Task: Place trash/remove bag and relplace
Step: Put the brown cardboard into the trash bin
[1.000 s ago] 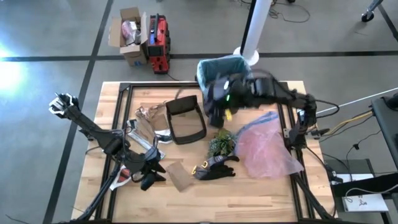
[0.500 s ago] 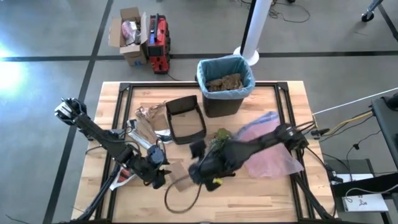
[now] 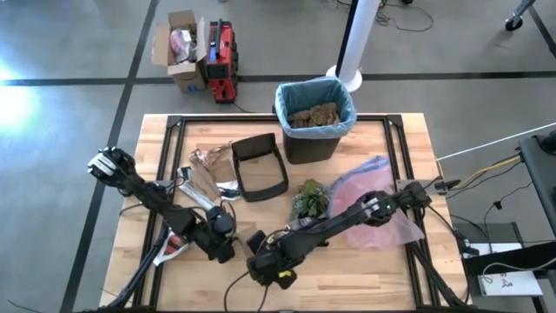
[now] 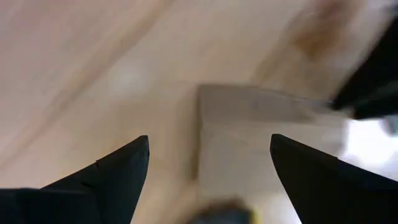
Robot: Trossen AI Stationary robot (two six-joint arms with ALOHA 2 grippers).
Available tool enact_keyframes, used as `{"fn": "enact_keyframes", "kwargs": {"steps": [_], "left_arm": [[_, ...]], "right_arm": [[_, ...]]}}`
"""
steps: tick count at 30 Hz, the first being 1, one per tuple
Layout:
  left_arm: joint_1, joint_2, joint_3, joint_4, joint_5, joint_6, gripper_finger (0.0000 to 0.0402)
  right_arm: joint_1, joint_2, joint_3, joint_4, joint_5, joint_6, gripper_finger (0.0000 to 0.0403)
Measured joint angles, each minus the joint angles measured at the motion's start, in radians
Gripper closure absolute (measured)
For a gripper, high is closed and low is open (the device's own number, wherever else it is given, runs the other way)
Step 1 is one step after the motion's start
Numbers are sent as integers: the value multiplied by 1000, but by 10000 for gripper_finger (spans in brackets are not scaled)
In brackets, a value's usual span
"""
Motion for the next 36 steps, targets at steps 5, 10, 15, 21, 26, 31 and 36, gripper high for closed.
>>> {"fn": "enact_keyframes", "kwargs": {"steps": [5,10,15,21,26,31,36], "left_arm": [[0,-2,-51,82,4,15,305],[0,-6,-95,154,7,55,317],[1,-7,-109,191,6,62,325],[1,-16,-109,281,31,99,326],[0,-49,-74,273,51,173,327],[0,-107,-15,203,44,235,334],[1,-212,51,0,-12,256,339]], "right_arm": [[5,55,0,6,134,6,97],[-4,73,2,21,317,17,115],[-7,60,11,24,342,-16,142],[-21,14,46,36,415,-97,208],[-28,2,57,18,411,-143,301],[-57,-91,61,-6,411,-166,394],[-87,-229,60,-76,404,-18,398]]}}
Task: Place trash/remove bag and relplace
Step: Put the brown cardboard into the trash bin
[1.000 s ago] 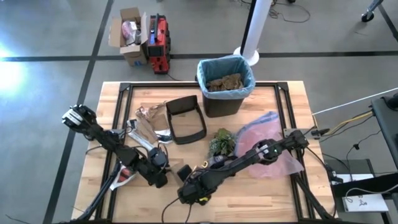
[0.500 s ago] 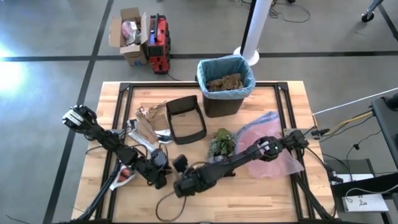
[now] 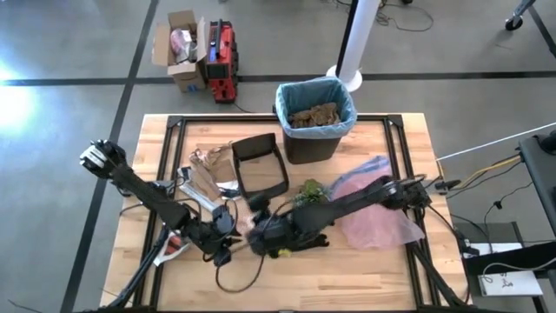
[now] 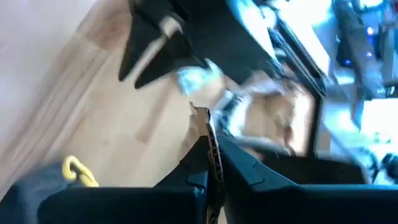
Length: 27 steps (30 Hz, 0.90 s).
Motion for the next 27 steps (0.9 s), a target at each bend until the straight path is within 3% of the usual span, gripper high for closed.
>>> {"fn": "enact_keyframes", "kwargs": {"steps": [4,13,21,27], "left_arm": [[1,-94,43,-105,-67,21,335],[12,-237,84,-78,-318,58,322],[22,-235,84,-45,-331,44,316],[24,-232,84,-38,-332,33,316]], "right_arm": [[-42,-147,0,-32,88,96,400],[-165,-440,1,-11,298,228,402],[-334,-584,1,-43,320,457,400],[-477,-618,0,-185,300,626,395]]}}
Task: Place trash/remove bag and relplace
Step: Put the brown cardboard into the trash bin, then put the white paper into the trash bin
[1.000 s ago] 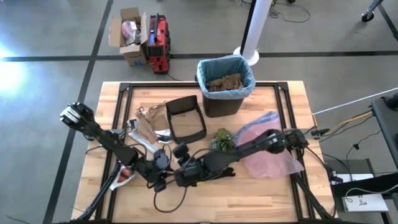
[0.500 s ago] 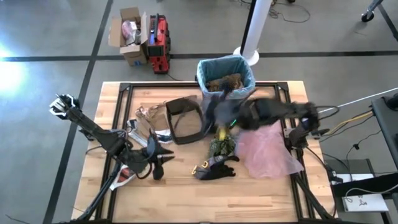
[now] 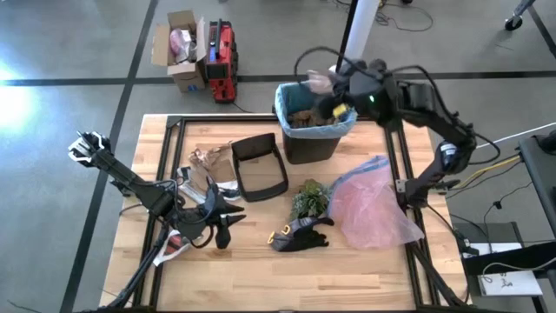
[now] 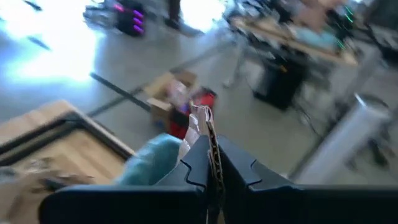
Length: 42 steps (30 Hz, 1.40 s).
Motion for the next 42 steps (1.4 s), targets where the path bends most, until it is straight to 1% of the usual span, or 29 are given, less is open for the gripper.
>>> {"fn": "enact_keyframes", "kwargs": {"steps": [2,5,9,13,16,18,20,22,27,30,32,35,40,42], "left_arm": [[1,-4,0,-5,-1,-2,315],[10,-26,3,-39,1,-17,304],[24,-80,36,-155,9,-121,276],[50,-156,62,-321,-1,-249,234],[74,-199,64,-466,0,-370,200],[82,-213,62,-549,26,-435,180],[84,-216,52,-619,97,-476,162],[84,-206,37,-639,200,-487,150],[81,-142,5,-648,553,-492,139],[82,-90,-1,-728,695,-516,138],[82,-54,-1,-769,742,-517,137],[82,-11,-2,-806,781,-516,131],[78,64,-6,-823,922,-507,115],[70,95,-6,-829,934,-506,111]], "right_arm": [[-42,-1,0,-45,-46,45,380],[-93,4,0,-78,-118,92,342],[-117,27,-2,-79,-123,90,278],[-120,45,-2,-75,-127,83,221],[-120,52,-2,-74,-127,51,190],[-107,55,-2,-73,-127,19,174],[-93,56,-2,-73,-128,4,161],[-75,57,-2,-72,-128,-15,150],[-27,57,-2,-69,-127,-58,134],[-8,57,-2,-69,-128,-58,128],[0,57,-2,-69,-127,-57,126],[1,57,-2,-70,-127,-54,126],[1,59,-2,-73,-127,-57,134],[1,61,-2,-74,-127,-65,137]]}}
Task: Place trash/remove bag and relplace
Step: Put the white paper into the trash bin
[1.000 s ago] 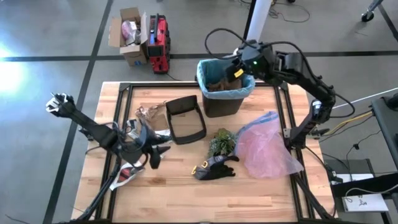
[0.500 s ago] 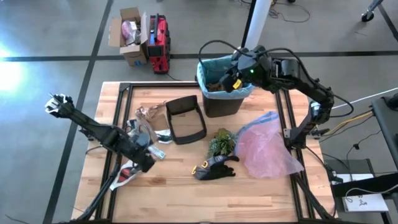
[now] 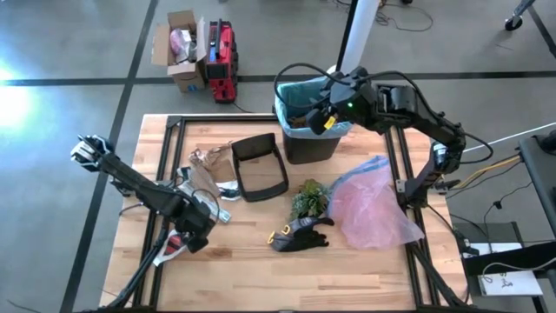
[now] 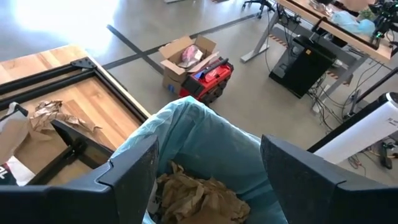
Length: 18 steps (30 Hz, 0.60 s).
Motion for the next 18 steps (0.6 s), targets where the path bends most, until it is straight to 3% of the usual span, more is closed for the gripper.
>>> {"fn": "enact_keyframes", "kwargs": {"steps": [10,18], "left_arm": [[-59,149,8,-1,50,3,109],[-102,233,8,3,-4,33,123]], "right_arm": [[0,3,-1,-2,0,-11,136],[0,3,-14,-1,0,-9,129]]}}
